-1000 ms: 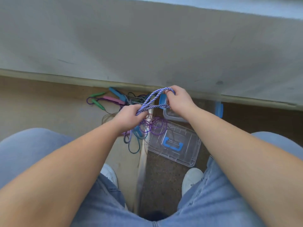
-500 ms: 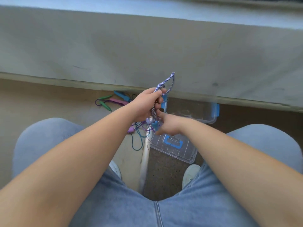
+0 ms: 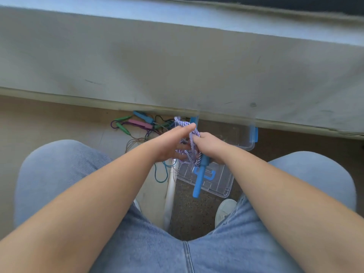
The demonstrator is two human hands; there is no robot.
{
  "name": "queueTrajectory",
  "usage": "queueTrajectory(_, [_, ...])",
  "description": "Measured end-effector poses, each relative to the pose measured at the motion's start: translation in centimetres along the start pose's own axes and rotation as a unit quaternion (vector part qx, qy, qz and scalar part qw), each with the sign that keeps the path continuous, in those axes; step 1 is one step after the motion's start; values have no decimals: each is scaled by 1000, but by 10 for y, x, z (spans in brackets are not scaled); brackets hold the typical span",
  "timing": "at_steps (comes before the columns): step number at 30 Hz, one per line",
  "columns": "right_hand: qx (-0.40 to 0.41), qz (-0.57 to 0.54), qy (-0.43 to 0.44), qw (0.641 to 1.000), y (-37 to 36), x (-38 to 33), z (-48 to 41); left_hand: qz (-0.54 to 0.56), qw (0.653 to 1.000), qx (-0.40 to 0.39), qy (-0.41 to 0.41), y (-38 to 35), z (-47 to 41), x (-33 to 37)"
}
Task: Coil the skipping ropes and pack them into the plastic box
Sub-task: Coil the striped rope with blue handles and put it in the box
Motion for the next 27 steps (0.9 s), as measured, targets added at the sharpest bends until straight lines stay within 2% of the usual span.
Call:
queueTrajectory(2, [-21, -19, -13, 1000, -6, 1, -1, -46, 999, 19, -17, 3, -2, -3])
queueTrajectory(5, [-64, 8, 9, 998, -18, -2, 2, -103, 985, 130, -42, 25, -3, 0])
queueTrajectory(7, [-74, 12, 41, 996, -21, -6, 1, -87, 977, 191, -45, 39, -4, 1])
queueTrajectory(9, [-38, 5, 39, 999, -13, -2, -4, -76, 965, 244, -56, 53, -2, 7])
queueTrajectory(11, [50, 92, 14, 994, 8, 5, -8, -84, 957, 269, -67, 64, -1, 14])
queueTrajectory(13, [109, 279, 2, 954, 30, 4, -5, -71, 956, 276, -65, 70, -2, 15])
queueTrajectory(15, [90, 386, -7, 918, 34, 6, 2, -53, 958, 276, -61, 72, -2, 15])
queueTrajectory(16, [69, 384, -14, 921, 32, 9, 2, -51, 959, 274, -61, 72, -2, 16])
queueTrajectory(18, [46, 282, -25, 958, 26, 14, 0, -47, 965, 253, -61, 65, -3, 18])
queueTrajectory(20, [42, 93, -16, 995, 19, 10, -4, -60, 971, 225, -58, 55, -5, 18])
queueTrajectory(21, [43, -4, -7, 999, 16, 6, -6, -81, 971, 218, -61, 50, -5, 18])
queueTrajectory(23, [50, -160, 10, 986, 16, -7, -3, -128, 965, 213, -80, 45, -8, 20])
queueTrajectory(25, [77, -223, 26, 971, 23, -15, 0, -139, 961, 220, -92, 47, -9, 18])
queueTrajectory(27, [97, -227, 28, 969, 33, -16, 1, -128, 959, 238, -91, 57, -10, 15])
Point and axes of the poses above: each hand's wrist, its own z-axis away from the middle knuckle, its own y-axis out of the back of the hand, x = y × z, the point moved 10 cm from there along -z, towards the middle knuckle, and after that the axes turned 4 degrees about x, right-handed, at the moved point
